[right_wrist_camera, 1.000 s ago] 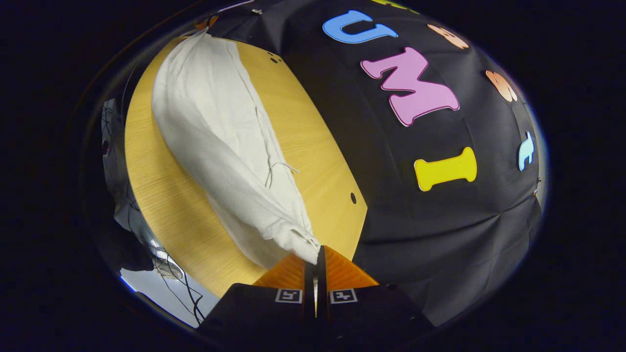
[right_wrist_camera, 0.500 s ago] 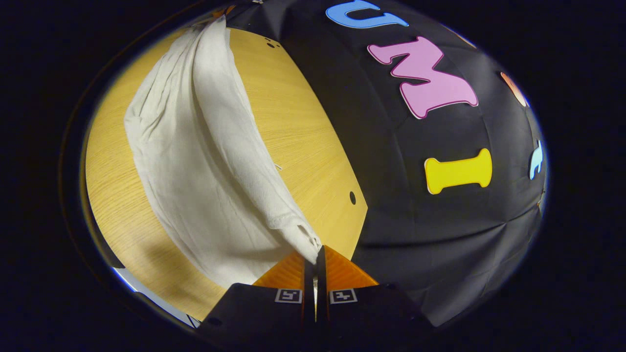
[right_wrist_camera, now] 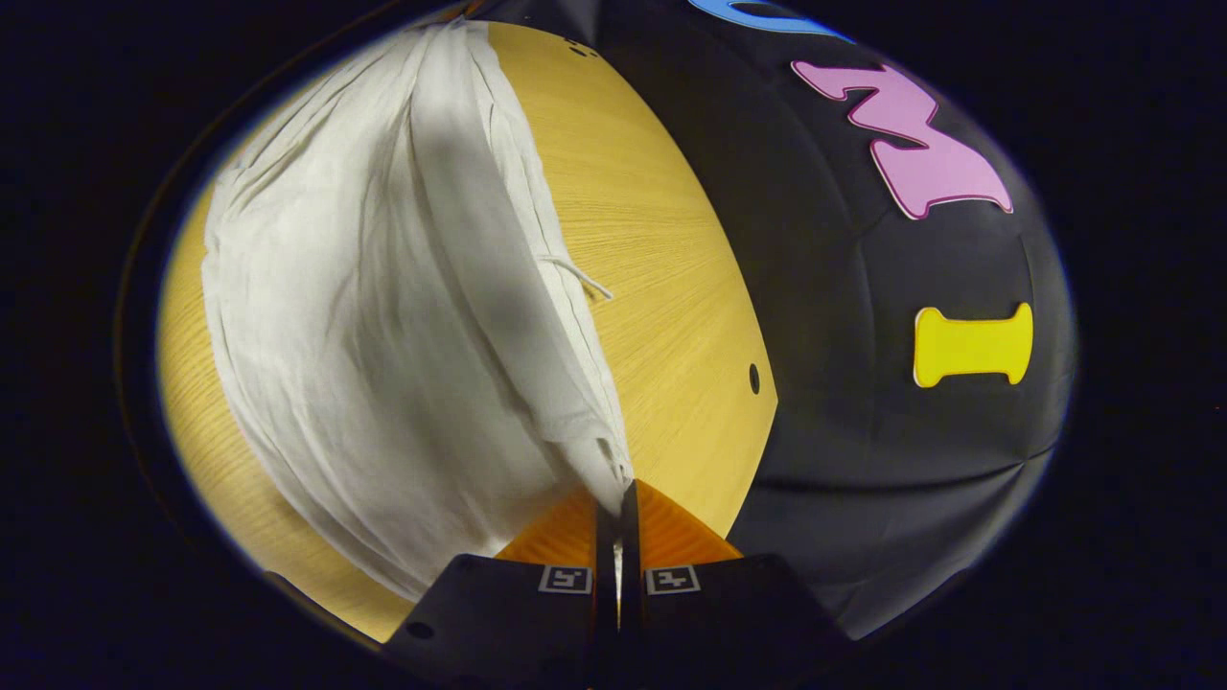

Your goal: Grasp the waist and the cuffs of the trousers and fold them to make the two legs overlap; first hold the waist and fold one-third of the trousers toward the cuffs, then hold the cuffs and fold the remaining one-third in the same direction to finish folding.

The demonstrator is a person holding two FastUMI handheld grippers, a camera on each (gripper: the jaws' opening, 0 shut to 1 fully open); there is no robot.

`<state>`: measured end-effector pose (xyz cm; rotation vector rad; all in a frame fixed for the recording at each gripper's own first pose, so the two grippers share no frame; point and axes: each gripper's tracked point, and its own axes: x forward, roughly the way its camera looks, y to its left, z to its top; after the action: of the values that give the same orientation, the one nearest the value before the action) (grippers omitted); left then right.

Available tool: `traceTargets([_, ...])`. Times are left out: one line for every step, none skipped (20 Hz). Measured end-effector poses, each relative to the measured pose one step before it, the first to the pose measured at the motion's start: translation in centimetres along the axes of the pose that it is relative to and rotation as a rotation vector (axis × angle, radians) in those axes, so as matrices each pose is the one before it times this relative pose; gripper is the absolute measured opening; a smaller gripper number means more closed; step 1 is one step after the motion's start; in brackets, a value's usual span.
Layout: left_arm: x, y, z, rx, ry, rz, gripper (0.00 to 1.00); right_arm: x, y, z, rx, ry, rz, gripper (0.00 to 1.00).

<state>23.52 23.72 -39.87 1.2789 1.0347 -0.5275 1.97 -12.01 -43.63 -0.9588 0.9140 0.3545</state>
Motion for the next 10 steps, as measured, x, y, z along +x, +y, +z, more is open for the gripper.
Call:
traceTargets([0.474,-0.187,0.089,0.00472,0.00573,-0.00874,0.06,0.467,0.365,-0.116,-0.00076,0.00679,0.00987,0.05])
traceTargets([0.438,-0.29,-0.138,0.00128,0.00984,-0.01398,0.06,0.48,0.34,-0.082,-0.00358,0.00712,0.01338,0.06])
traceTargets([0.402,-0.267,-0.004,0.00364,0.00794,-0.01287,0.06,0.167,0.345,-0.103,-0.0058,0.00827,0.01459,0.06])
traceTargets([0.475,-0.1,-0.075,0.0049,0.00943,-0.00488,0.06,0.336,0.174,-0.049,-0.0093,0.00595,0.00507,0.06])
traceTargets([0.097,0.186,0.234,0.01002,-0.0055,0.00923,0.06,0.098,0.006,-0.053,-0.01254,0.00315,-0.00464,0.06])
traceTargets([0.215,0.163,0.099,0.00458,-0.00217,0.00577,0.06,-0.04,-0.019,0.092,-0.01007,-0.00228,-0.00854,0.07])
traceTargets([0.083,0.003,-0.158,0.00365,0.00285,0.00599,0.06,0.063,0.043,-0.069,-0.00758,-0.00635,-0.00653,0.08])
traceTargets([-0.017,0.056,0.068,0.01072,-0.00977,0.0049,0.09,-0.161,0.036,0.158,-0.01468,-0.00814,-0.00611,0.1])
traceTargets([0.132,0.168,0.051,0.02104,-0.00933,0.01704,0.09,0.068,-0.075,-0.006,-0.01951,-0.00962,-0.00913,0.12])
traceTargets([-0.15,0.546,-0.242,0.0348,-0.00333,0.0372,0.11,-0.03,-0.352,0.045,-0.02817,-0.0104,-0.02013,0.16])
